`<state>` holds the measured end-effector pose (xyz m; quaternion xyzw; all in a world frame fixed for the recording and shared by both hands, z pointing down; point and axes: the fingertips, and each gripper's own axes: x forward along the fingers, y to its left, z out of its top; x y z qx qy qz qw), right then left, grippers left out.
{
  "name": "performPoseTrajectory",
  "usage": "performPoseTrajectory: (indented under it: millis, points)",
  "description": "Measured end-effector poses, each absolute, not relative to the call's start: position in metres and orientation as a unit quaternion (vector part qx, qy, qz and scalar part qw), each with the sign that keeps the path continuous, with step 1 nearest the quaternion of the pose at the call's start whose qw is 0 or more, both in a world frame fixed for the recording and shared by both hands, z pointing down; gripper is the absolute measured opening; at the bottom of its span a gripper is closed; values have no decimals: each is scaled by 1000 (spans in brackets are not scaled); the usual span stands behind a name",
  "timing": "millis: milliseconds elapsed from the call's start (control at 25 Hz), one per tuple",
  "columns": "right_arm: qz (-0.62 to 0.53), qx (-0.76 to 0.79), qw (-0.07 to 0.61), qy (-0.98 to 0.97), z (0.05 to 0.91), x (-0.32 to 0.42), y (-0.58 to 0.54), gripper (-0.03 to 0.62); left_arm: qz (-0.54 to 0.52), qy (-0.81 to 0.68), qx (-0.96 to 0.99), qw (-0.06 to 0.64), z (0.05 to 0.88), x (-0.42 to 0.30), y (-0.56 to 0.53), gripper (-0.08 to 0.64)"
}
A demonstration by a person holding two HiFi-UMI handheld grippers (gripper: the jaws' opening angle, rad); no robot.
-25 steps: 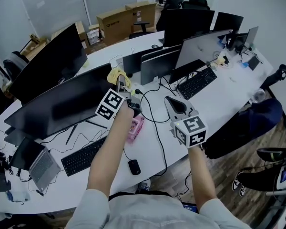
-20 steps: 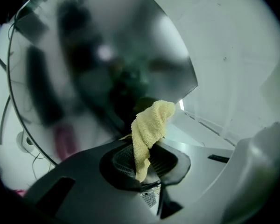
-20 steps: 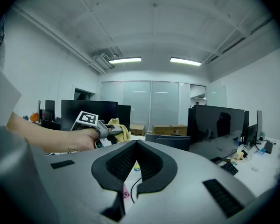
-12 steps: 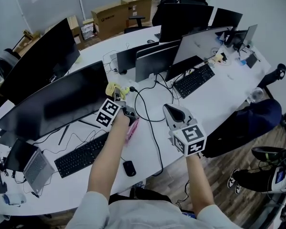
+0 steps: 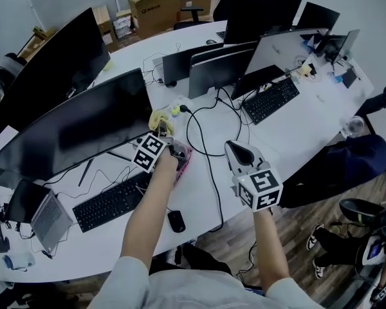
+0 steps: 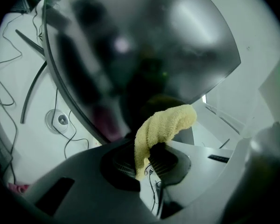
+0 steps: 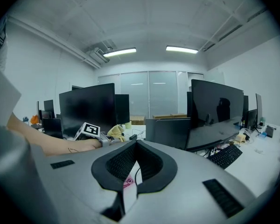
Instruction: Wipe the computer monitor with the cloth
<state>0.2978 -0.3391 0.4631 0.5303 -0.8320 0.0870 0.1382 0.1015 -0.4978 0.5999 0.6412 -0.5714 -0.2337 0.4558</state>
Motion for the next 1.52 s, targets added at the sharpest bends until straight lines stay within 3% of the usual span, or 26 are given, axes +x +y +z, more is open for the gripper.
performPoseTrajectory:
  millis: [360, 720, 1120, 1520]
  points:
    - [110, 537, 151, -823, 495, 301, -317, 28, -193, -576, 623, 494, 663, 99, -488, 55]
    - [106, 568, 131, -806, 490, 294, -279, 28, -175, -549, 660, 483, 645, 77, -428, 55]
    - [36, 584, 103, -804, 410, 214, -167, 28, -128, -530, 769, 333, 540, -46, -292, 55]
    - [-49, 558, 128, -818, 347, 102, -31, 28, -1, -431, 899, 70, 407, -120, -106, 55]
